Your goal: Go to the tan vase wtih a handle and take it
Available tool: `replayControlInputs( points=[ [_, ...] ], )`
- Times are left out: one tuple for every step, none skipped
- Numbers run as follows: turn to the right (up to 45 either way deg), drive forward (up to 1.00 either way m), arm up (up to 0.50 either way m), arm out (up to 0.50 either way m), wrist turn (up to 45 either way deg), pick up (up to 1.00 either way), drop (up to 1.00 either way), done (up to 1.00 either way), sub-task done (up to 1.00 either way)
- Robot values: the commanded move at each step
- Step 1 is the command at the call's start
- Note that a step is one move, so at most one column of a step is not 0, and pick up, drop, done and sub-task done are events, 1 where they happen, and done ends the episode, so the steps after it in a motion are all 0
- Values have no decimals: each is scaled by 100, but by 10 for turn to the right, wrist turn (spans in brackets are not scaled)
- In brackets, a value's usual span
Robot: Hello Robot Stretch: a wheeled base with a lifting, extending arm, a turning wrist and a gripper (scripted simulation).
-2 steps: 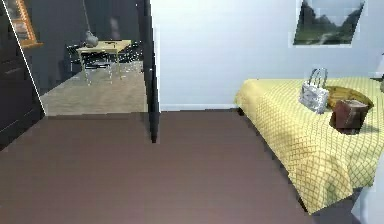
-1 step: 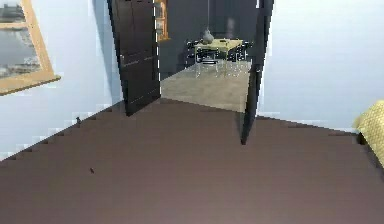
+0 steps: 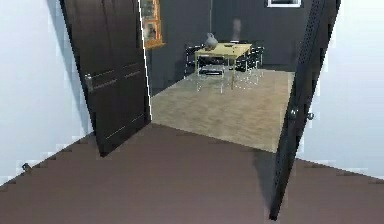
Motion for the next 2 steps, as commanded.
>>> replayControlInputs(
  points=[
    [-30,0,0,0,0,0,0,0,0],
    [0,100,0,0,0,0,0,0,0]
  ],
)
